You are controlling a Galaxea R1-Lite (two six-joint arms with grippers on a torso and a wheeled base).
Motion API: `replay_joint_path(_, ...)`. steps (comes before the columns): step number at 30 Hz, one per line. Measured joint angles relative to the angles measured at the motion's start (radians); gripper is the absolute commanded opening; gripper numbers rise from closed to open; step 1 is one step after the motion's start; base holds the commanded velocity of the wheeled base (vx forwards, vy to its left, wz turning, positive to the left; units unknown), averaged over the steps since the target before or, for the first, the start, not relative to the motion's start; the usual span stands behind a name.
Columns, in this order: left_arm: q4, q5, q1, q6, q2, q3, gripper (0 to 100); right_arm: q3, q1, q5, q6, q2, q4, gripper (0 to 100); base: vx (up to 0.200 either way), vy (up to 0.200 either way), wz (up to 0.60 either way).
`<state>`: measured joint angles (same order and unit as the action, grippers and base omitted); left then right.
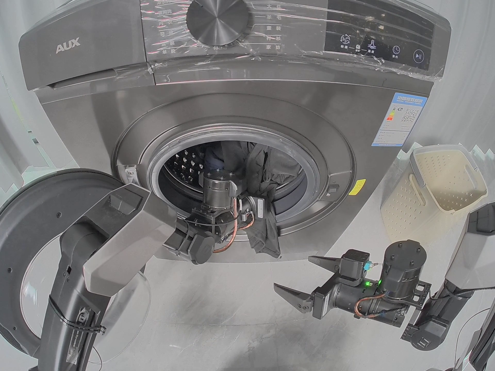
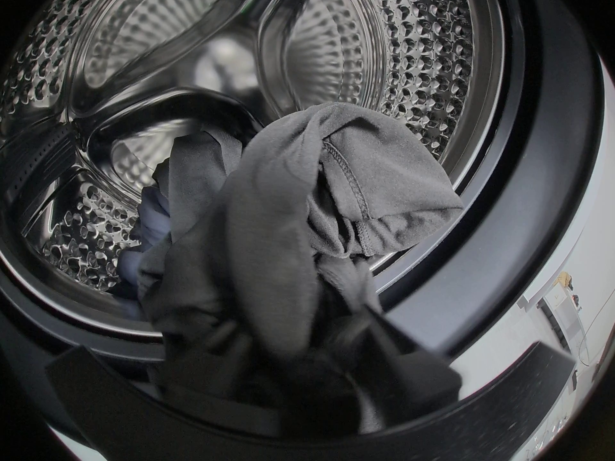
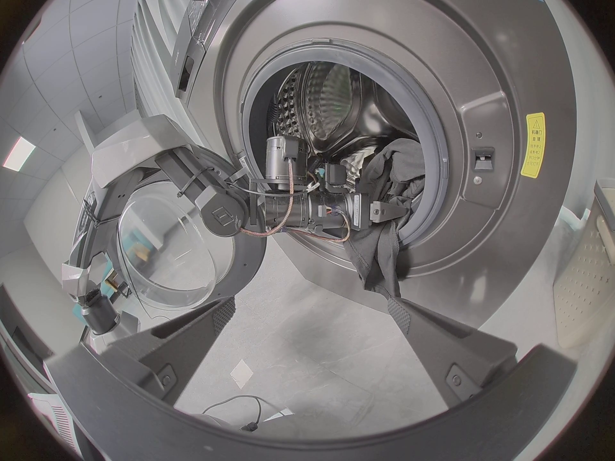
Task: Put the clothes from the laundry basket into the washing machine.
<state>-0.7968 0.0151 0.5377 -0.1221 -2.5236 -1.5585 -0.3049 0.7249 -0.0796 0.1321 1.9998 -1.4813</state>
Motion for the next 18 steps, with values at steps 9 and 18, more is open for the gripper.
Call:
replay_joint_path(9, -0.037, 0.085, -0.032, -0.050, -0.030, -0.210, 0, 0.000, 0.000, 0.000, 0.000, 0.000, 0.000, 100, 0.000, 0.000, 0.00)
replay_joint_path(18, -0.058, 0.147, -0.074, -0.065, -0.093, -0.403, 100, 0.000, 0.001, 0.000, 0.000, 0.001, 0.000, 100, 0.000, 0.000, 0.00)
